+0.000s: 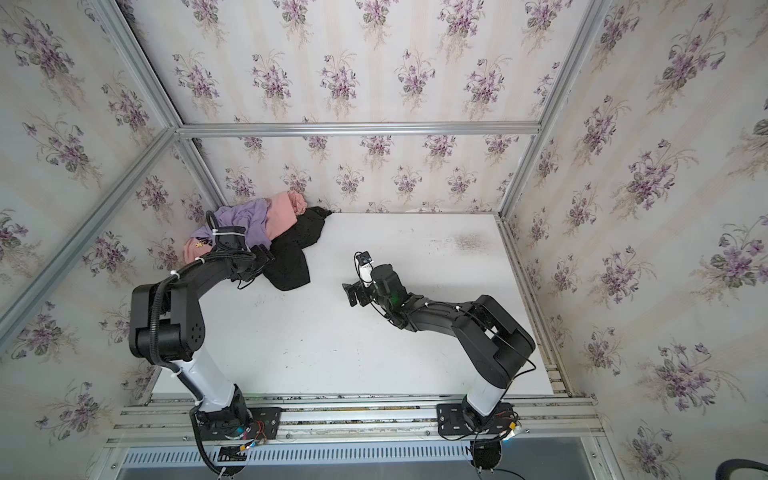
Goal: Pick out a specific cloth from the pile
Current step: 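Reach the left gripper onto the black garment while the right arm advances, then close the left gripper on the black garment's edge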
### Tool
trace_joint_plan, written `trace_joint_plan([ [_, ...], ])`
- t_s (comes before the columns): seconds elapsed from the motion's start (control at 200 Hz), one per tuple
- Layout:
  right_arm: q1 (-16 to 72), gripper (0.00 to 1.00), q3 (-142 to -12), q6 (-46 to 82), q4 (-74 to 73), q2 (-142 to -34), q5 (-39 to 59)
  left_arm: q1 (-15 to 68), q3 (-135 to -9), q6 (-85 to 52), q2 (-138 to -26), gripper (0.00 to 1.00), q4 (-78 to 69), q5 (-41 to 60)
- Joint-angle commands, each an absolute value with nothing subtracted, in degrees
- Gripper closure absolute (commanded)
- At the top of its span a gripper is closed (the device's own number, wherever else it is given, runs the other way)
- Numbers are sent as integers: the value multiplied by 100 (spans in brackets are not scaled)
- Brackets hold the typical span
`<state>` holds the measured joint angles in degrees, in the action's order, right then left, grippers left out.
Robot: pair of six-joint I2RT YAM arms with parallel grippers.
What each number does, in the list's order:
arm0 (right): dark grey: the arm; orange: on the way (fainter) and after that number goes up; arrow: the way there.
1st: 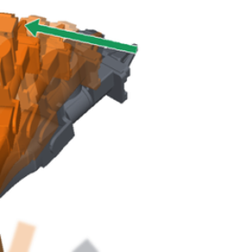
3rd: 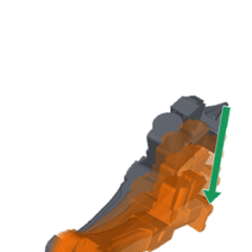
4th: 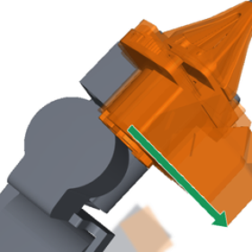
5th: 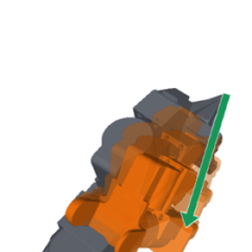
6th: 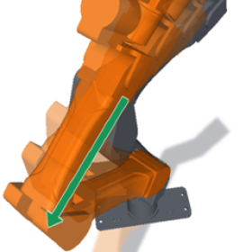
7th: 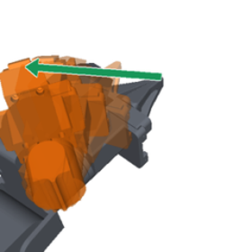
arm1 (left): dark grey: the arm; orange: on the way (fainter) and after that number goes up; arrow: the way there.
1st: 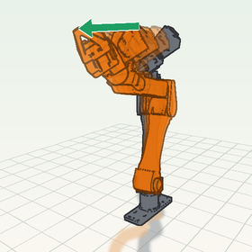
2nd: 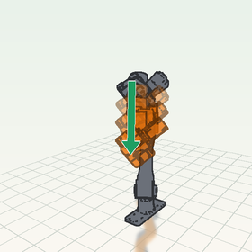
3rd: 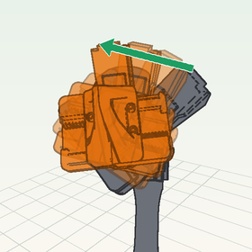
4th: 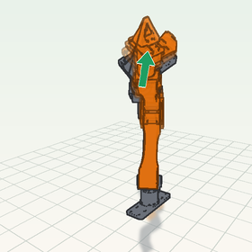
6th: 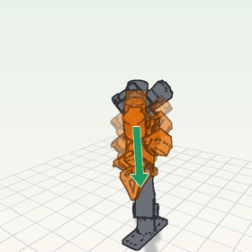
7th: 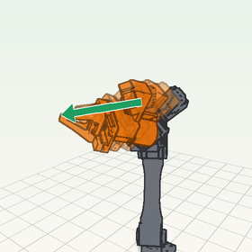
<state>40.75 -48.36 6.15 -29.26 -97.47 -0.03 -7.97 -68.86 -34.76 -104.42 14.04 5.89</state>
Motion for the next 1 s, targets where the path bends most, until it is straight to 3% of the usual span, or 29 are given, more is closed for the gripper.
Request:
trace_joint_plan([
  [0.0,4085,0,-4973,511,-3220,-9922,361,-870,-6981,-3681,-10575,26,1521,725],
  [0.23,4180,0,-5381,372,-3354,-10407,838,-966,-7123,-3772,-10885,32,1520,903],
  [0.525,4315,0,-5649,254,-3292,-10713,940,-1013,-7352,-3752,-11277,57,1598,1029],
  [0.994,4324,0,-5475,220,-3435,-10776,888,-1046,-7506,-3663,-11430,82,1599,1219],
])
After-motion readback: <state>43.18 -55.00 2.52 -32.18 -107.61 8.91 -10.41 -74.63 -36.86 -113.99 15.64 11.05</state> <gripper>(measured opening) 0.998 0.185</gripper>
